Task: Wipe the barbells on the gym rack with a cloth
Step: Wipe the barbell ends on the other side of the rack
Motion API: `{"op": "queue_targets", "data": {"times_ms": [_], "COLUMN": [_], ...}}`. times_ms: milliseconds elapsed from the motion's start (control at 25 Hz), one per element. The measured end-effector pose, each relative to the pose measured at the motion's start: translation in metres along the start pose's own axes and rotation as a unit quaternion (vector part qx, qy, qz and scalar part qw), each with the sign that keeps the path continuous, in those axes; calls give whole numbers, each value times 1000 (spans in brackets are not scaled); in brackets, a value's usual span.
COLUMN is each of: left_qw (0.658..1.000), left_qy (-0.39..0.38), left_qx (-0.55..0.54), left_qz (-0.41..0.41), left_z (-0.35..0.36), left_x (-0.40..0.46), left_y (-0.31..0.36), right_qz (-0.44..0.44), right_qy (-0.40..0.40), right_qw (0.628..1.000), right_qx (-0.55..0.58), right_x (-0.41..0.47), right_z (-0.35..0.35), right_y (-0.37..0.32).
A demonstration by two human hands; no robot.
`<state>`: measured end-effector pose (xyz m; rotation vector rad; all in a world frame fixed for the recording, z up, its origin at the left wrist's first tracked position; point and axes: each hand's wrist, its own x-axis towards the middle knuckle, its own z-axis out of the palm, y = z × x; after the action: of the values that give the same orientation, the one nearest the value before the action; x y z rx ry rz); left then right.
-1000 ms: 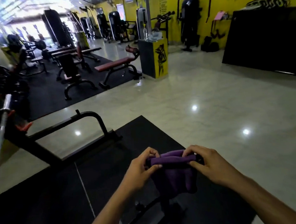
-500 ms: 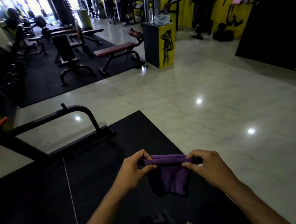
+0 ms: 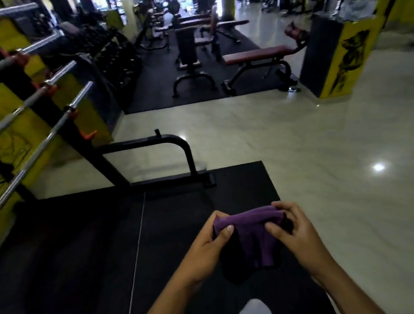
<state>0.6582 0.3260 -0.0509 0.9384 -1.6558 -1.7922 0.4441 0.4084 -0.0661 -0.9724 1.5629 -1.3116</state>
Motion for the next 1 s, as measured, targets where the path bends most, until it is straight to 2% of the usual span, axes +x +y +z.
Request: {"op": "queue_targets", "data": {"times_ms": [80, 160, 320, 400, 520, 720, 880, 1000], "left_qw": [999, 996, 983, 975, 961, 935, 929, 924], "left_qy": [35, 81, 170, 211, 271, 348, 367, 381], "left_qx": [-28, -46, -71, -70, -56, -52, -26, -1], "left_qz": [-4, -8, -16, -6, 18, 37, 42, 32], "left_z": [-15, -38, -110, -153, -216, -321, -412, -475], "left_x": [32, 71, 150, 182, 225, 296, 358, 402], "left_y": [-1, -4, 6, 25, 55, 82, 86, 103], "right_qz": [55, 88, 147, 169, 177, 143, 102, 106], "right_qy": [-89, -143, -144, -175, -223, -242, -264, -274], "right_qw": [995, 986, 972, 957, 945, 946, 945, 942], "right_qx": [-2, 4, 118, 156, 159, 158, 162, 163], "right_x": [50, 102, 208, 261, 335, 450, 559, 634], "right_z": [12, 30, 82, 115, 165, 246, 312, 362], "right_y": [10, 13, -12, -42, -86, -129, -148, -168]}}
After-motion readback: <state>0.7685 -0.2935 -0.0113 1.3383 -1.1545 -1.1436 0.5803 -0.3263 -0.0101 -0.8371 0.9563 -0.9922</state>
